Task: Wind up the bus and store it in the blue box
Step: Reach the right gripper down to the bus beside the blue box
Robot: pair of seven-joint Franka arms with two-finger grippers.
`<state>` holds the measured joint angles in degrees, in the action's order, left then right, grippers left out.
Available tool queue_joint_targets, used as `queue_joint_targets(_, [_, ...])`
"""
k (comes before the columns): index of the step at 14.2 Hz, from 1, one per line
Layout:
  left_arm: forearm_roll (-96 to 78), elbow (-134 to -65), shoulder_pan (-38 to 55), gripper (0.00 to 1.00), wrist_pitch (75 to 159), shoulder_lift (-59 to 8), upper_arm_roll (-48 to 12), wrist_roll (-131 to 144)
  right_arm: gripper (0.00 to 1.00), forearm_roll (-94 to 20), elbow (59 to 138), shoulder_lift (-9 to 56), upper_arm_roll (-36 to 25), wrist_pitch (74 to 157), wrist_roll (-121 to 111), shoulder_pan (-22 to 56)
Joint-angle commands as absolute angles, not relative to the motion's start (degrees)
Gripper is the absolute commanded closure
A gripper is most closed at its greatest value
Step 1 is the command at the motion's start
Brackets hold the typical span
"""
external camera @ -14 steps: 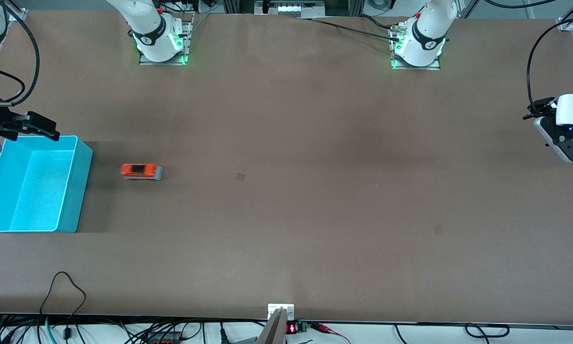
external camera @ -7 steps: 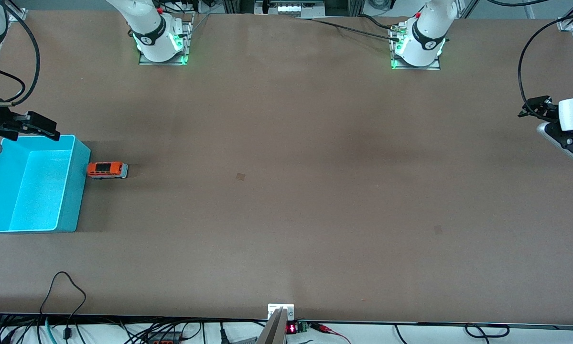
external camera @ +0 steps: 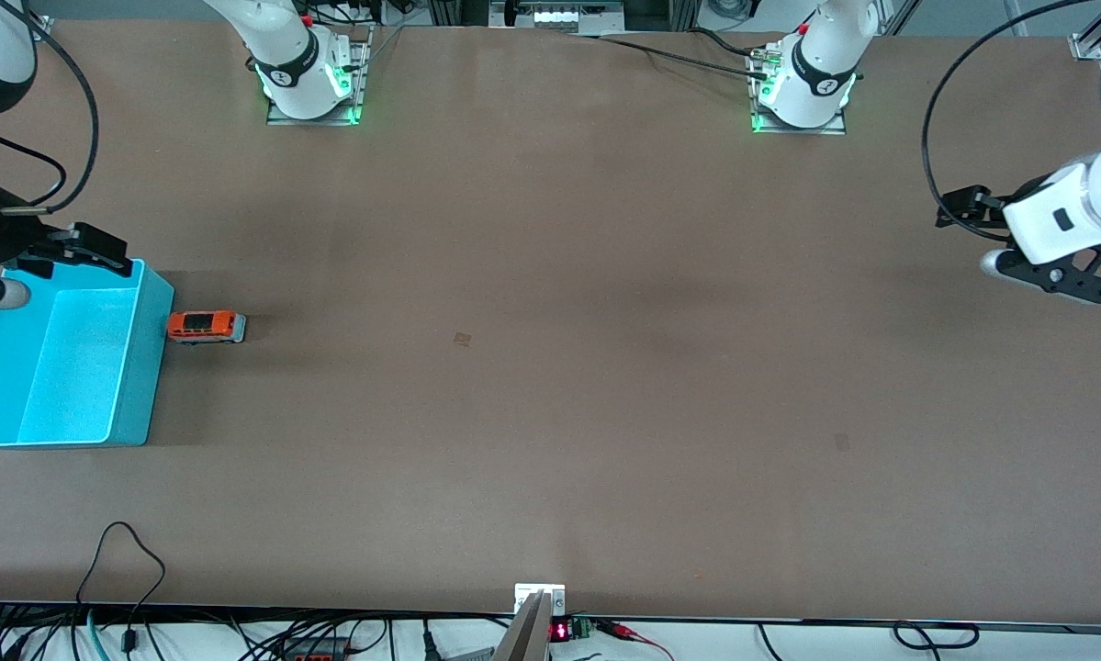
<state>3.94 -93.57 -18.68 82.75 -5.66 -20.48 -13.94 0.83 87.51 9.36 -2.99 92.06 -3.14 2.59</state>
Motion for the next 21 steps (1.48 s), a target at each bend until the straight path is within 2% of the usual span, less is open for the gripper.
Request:
queue_joint_targets(1, [3.5, -86.5, -18.4, 0.00, 81.2, -8.5, -22.5, -7.7, 0.00, 0.2, 95.2, 7.6, -2.8, 96.2, -3.9, 2.3])
queue_joint_targets(4, [4.3, -81.1, -16.3, 0.00, 81.1, -11.9, -22.5, -1.1, 0.00, 0.3, 103.7, 7.3, -2.5, 103.2, -11.9, 1.2])
queue_joint_targets(9, [3.6, -81.3, -16.4, 0.00, 82.6, -12.6, -21.7, 0.8, 0.00, 0.5, 114.0, 6.8, -2.3, 111.2, -44.9, -2.4])
queue_joint_targets(10, [4.0, -83.2, -14.4, 0.00, 86.8, -10.2, -20.1, 1.6, 0.00, 0.7, 115.7, 6.9, -2.3, 112.4, -49.4, -2.9])
queue_joint_targets(12, [3.7, -91.0, -4.4, 0.00, 94.3, -4.4, -7.9, 2.9, 0.00, 1.1, 119.2, 7.2, -2.2, 117.0, -59.4, -3.8])
queue_joint_targets(14, [3.5, -93.9, -0.4, 0.00, 96.0, -2.0, -3.7, 2.6, 0.00, 1.3, 122.8, 7.3, -2.2, 121.4, -67.4, -4.5])
queue_joint_targets(19, [3.6, -101.3, 1.1, 0.00, 96.3, 4.0, -3.1, 2.9, 0.00, 7.5, 128.3, 8.9, -2.2, 133.5, -76.1, -5.0])
queue_joint_targets(21, [3.6, -100.6, 1.1, 0.00, 96.2, 3.5, -3.6, 2.8, 0.00, 8.3, 128.6, 10.4, -2.2, 137.5, -80.3, -6.1])
